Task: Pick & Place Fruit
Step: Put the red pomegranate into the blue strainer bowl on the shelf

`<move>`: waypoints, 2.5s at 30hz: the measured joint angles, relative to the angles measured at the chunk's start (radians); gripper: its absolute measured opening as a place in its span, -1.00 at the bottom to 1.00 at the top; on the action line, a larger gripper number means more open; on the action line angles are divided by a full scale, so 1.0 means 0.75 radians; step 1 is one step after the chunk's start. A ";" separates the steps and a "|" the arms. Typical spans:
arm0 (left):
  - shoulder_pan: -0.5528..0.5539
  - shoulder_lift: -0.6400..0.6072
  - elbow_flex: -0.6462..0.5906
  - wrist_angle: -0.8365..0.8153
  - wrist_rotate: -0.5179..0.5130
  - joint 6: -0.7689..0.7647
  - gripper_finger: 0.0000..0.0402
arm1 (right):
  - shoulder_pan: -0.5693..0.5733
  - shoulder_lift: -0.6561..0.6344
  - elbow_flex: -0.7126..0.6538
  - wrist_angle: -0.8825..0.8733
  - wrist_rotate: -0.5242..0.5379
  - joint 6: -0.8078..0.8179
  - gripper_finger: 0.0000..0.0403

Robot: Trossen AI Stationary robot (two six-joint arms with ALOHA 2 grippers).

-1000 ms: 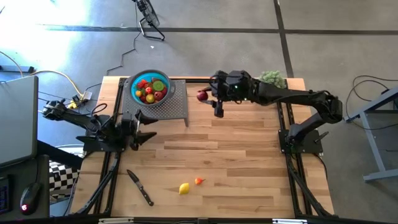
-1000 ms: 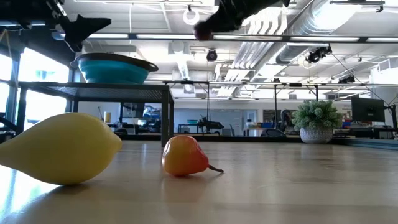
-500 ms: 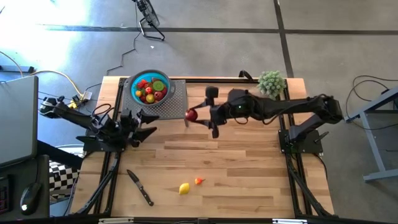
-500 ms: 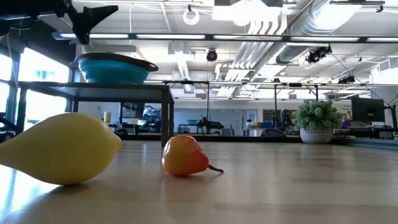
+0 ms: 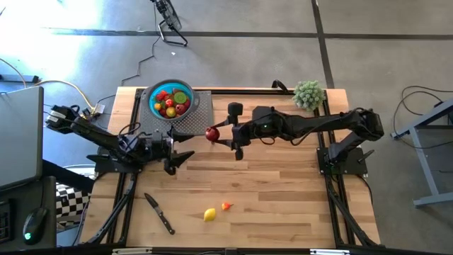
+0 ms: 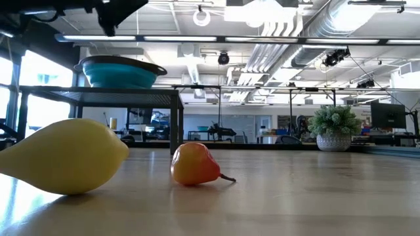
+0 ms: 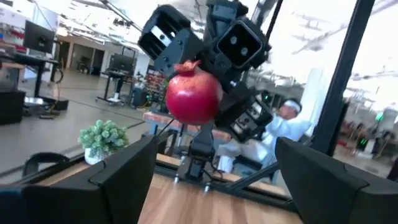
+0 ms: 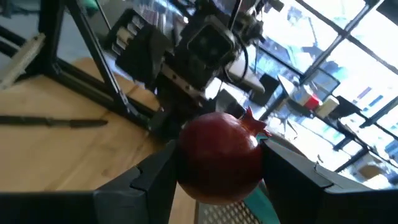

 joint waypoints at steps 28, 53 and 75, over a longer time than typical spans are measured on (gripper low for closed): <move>0.331 0.222 0.203 -0.124 0.419 -0.283 0.60 | 0.041 0.020 0.000 -0.022 0.002 -0.001 0.01; 0.333 0.375 0.350 -0.163 0.448 -0.273 0.60 | 0.042 0.020 0.000 -0.059 0.001 0.006 0.01; 0.333 0.375 0.350 -0.162 0.443 -0.273 0.04 | 0.041 0.020 0.000 -0.094 0.002 0.006 0.01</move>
